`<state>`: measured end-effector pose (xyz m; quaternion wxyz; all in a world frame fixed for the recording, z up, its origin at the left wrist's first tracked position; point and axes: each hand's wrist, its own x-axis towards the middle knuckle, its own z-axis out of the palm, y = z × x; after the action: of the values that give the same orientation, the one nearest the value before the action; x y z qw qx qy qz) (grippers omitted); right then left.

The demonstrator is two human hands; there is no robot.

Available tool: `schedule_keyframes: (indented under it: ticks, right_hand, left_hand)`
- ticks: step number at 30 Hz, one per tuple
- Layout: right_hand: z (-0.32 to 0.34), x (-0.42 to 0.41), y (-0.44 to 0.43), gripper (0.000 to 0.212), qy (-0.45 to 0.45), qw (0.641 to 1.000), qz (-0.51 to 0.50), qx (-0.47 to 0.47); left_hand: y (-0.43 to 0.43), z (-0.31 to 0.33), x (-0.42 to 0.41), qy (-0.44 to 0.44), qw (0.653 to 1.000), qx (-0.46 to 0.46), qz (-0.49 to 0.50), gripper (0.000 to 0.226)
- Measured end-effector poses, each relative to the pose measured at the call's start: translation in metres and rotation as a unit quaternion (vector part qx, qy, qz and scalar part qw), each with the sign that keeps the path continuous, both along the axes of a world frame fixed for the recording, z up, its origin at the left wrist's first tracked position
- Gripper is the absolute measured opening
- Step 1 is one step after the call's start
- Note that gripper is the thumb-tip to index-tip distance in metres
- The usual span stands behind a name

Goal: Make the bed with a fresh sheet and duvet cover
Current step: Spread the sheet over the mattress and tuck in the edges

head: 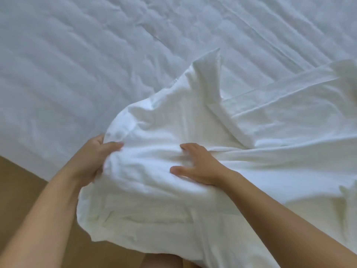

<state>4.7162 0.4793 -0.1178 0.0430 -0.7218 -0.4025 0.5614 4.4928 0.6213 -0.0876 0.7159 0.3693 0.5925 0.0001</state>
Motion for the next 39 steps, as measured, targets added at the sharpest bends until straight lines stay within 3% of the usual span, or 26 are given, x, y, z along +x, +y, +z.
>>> schedule_keyframes:
  ticks: [2, 4, 6, 8, 9, 11, 13, 17, 19, 22, 23, 24, 26, 28, 29, 31, 32, 36, 37, 39]
  right_hand:
    - [-0.005, -0.005, -0.003, 0.081, -0.015, 1.0, -0.004, 0.001]
    - [-0.009, -0.006, -0.004, 0.076, -0.049, 0.999, 0.017, 0.01]
    - [-0.011, -0.008, -0.004, 0.066, -0.082, 0.996, 0.02, 0.028]
    - [-0.004, -0.013, -0.001, 0.051, -0.088, 0.992, -0.06, 0.071]
    - [0.003, -0.015, 0.004, 0.042, -0.069, 0.986, -0.127, 0.088]
    - [0.019, -0.02, 0.017, 0.032, 0.027, 0.965, -0.247, 0.087]
    - [0.032, -0.025, 0.027, 0.035, 0.105, 0.951, -0.287, 0.049]
    - [0.041, -0.033, 0.037, 0.024, 0.105, 0.937, -0.332, 0.038]
    - [0.044, -0.03, 0.041, 0.022, 0.15, 0.866, -0.476, 0.023]
    - [0.046, -0.019, 0.049, 0.021, 0.291, 0.666, -0.687, 0.007]
    - [0.045, -0.017, 0.051, 0.022, 0.305, 0.636, -0.709, 0.011]
    - [0.045, -0.016, 0.053, 0.022, 0.306, 0.627, -0.716, 0.013]
    - [0.043, -0.015, 0.054, 0.027, 0.308, 0.631, -0.712, 0.006]
    - [0.04, -0.01, 0.055, 0.034, 0.309, 0.649, -0.695, -0.003]
    - [0.04, -0.006, 0.055, 0.038, 0.305, 0.659, -0.688, 0.002]
    - [0.042, 0.005, 0.054, 0.042, 0.291, 0.663, -0.689, 0.02]
    - [0.043, 0.011, 0.052, 0.04, 0.284, 0.655, -0.7, 0.027]
    - [0.048, 0.013, 0.046, 0.035, 0.245, 0.632, -0.733, 0.056]
    - [0.054, 0.006, 0.046, 0.034, 0.239, 0.652, -0.718, 0.053]
    - [0.075, -0.016, 0.043, 0.037, 0.217, 0.732, -0.645, 0.04]
  left_hand:
    - [0.001, -0.009, 0.011, 0.031, 0.999, 0.001, -0.025, 0.022]
    - [0.009, -0.015, 0.028, 0.055, 0.998, -0.009, 0.023, 0.032]
    - [0.012, -0.027, 0.041, 0.091, 0.993, 0.074, 0.03, 0.024]
    - [0.003, -0.027, 0.055, 0.064, 0.986, 0.153, -0.007, 0.003]
    - [-0.006, -0.024, 0.062, 0.023, 0.987, 0.158, -0.033, 0.01]
    - [-0.025, -0.016, 0.07, -0.061, 0.991, 0.099, -0.068, 0.026]
    - [-0.04, -0.007, 0.074, -0.11, 0.992, 0.025, -0.062, 0.019]
    - [-0.044, 0.003, 0.069, -0.136, 0.99, -0.022, 0.004, 0.009]
    - [-0.032, 0.002, 0.067, -0.098, 0.992, 0.023, 0.07, 0.013]
    - [-0.002, -0.014, 0.051, 0.004, 0.968, 0.134, 0.212, 0.012]
    - [0.003, -0.017, 0.044, 0.017, 0.969, 0.148, 0.198, 0.008]
    - [0.002, -0.02, 0.037, 0.01, 0.979, 0.145, 0.144, 0.023]
    - [-0.011, -0.021, 0.028, -0.012, 0.995, 0.089, -0.034, 0.05]
    - [-0.035, -0.016, 0.027, 0.021, 0.975, 0.075, -0.208, 0.044]
    - [-0.045, -0.019, 0.025, 0.055, 0.958, 0.121, -0.254, 0.035]
    - [-0.059, -0.017, 0.022, 0.097, 0.943, 0.227, -0.225, 0.025]
    - [-0.064, -0.013, 0.021, 0.086, 0.95, 0.246, -0.174, 0.03]
    - [-0.068, 0.018, 0.024, -0.064, 0.993, 0.095, -0.016, 0.031]
    - [-0.069, 0.024, 0.026, -0.08, 0.993, 0.083, -0.007, 0.032]
    - [-0.07, 0.033, 0.032, -0.094, 0.992, 0.083, 0.005, 0.033]
